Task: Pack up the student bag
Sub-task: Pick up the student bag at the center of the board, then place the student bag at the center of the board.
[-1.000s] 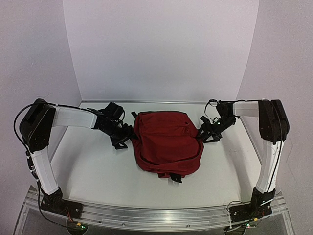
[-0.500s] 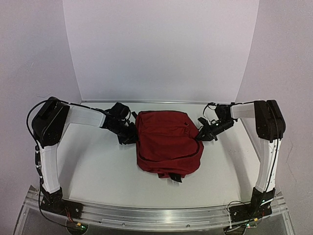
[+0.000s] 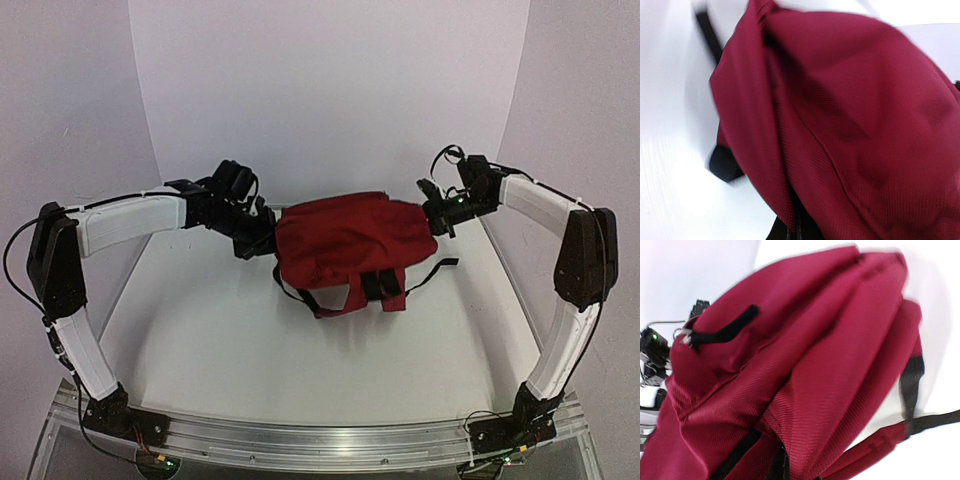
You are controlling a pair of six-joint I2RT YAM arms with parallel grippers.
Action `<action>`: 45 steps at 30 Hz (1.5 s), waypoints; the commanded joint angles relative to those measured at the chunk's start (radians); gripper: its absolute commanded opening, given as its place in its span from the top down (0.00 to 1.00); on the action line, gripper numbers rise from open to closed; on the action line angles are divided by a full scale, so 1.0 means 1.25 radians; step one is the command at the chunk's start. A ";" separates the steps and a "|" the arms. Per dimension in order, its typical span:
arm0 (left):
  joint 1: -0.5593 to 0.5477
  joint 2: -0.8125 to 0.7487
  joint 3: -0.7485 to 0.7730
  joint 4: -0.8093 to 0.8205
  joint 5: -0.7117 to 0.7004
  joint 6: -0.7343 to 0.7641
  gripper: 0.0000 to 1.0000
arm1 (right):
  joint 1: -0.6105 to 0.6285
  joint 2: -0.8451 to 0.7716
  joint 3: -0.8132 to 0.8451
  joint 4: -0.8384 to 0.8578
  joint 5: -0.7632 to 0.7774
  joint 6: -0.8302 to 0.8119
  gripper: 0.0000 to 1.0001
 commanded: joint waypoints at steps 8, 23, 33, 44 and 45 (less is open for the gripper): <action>0.124 0.115 0.433 0.103 -0.094 0.199 1.00 | 0.006 0.121 0.401 0.442 -0.005 0.251 1.00; 0.149 0.117 0.003 0.232 0.019 0.139 1.00 | 0.118 0.075 -0.189 0.456 0.141 -0.096 1.00; 0.123 0.016 -0.231 0.202 0.029 0.117 0.97 | 0.144 -0.010 -0.414 0.383 0.136 -0.076 0.64; 0.109 -0.221 -0.279 -0.010 -0.059 0.127 0.04 | 0.112 -0.158 -0.297 0.144 0.185 -0.195 0.06; 0.109 -0.230 -0.253 -0.050 -0.073 0.138 0.01 | 0.102 -0.166 -0.273 0.130 0.196 -0.196 0.03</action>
